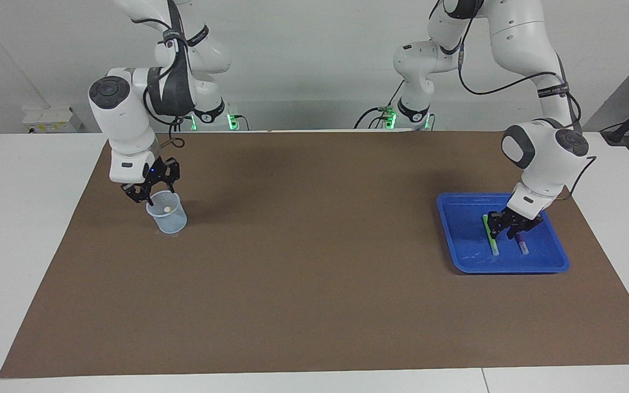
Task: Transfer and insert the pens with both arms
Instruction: 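Lower the yellow pen into the cup and open the right gripper, then lift the green pen with the left gripper while the right gripper returns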
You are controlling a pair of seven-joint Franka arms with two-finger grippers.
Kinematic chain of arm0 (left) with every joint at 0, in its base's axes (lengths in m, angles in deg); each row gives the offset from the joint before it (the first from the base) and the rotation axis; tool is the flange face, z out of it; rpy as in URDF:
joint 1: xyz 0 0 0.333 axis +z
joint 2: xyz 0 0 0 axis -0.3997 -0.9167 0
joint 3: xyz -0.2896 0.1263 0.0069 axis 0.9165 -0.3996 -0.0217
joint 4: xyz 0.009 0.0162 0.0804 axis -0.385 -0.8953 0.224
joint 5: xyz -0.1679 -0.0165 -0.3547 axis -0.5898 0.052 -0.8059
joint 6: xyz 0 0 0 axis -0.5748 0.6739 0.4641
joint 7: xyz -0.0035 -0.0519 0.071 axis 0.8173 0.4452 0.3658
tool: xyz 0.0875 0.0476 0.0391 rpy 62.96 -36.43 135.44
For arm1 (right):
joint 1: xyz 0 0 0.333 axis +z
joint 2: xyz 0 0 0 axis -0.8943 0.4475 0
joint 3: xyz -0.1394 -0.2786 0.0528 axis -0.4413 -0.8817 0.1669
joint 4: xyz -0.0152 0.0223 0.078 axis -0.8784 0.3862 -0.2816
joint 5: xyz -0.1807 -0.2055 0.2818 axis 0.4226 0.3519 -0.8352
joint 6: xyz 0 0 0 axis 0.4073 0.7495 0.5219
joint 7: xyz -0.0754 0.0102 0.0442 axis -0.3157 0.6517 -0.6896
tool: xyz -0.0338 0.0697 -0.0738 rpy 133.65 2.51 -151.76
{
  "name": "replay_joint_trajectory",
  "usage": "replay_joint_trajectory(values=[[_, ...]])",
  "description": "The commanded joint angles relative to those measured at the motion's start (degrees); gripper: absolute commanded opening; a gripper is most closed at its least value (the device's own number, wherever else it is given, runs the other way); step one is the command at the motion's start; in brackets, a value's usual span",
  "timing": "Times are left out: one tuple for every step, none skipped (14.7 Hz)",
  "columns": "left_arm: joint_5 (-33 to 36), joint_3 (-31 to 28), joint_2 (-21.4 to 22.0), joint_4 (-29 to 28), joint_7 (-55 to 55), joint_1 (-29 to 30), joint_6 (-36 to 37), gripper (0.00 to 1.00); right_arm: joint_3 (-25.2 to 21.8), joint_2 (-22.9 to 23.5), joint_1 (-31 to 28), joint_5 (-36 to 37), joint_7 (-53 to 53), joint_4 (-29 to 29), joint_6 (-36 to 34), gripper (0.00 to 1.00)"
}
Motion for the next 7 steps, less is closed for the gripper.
replay_joint_trajectory(values=[[1.07, 0.41, -0.72, -0.39, 0.51, 0.73, -2.18, 0.47, 0.82, -1.25, 0.28, -4.99, 0.59, -0.55, -0.63, 0.69], [1.07, 0.41, -0.81, -0.39, 0.51, 0.73, -2.35, 0.47, 0.83, -1.16, 1.06, -7.71, 1.11, -0.91, -0.81, 0.69], [1.07, 0.41, -0.90, -0.39, 0.42, 0.65, -2.36, 0.47, 0.83, -1.07, 1.16, -9.83, 1.90, -0.91, -0.81, 0.70], [1.07, 0.41, -1.25, -0.48, 0.42, 0.65, -2.53, 0.47, 0.83, -1.16, 1.33, -11.67, 2.69, -0.91, -0.81, 0.72], [1.07, 0.41, -1.60, -0.48, 0.51, 0.65, -2.71, 0.47, 0.83, -1.07, 2.03, -12.74, 3.57, -0.91, -0.81, 0.79], [1.07, 0.41, -1.95, -0.56, 0.42, 0.65, -3.40, 0.47, 0.83, -1.07, 2.74, -13.70, 4.88, -0.91, -0.73, 0.83], [1.07, 0.41, -2.30, -0.91, 0.42, 0.65, -4.02, 0.47, 0.83, -1.07, 3.18, -14.58, 6.38, -0.91, -0.73, 0.88]])
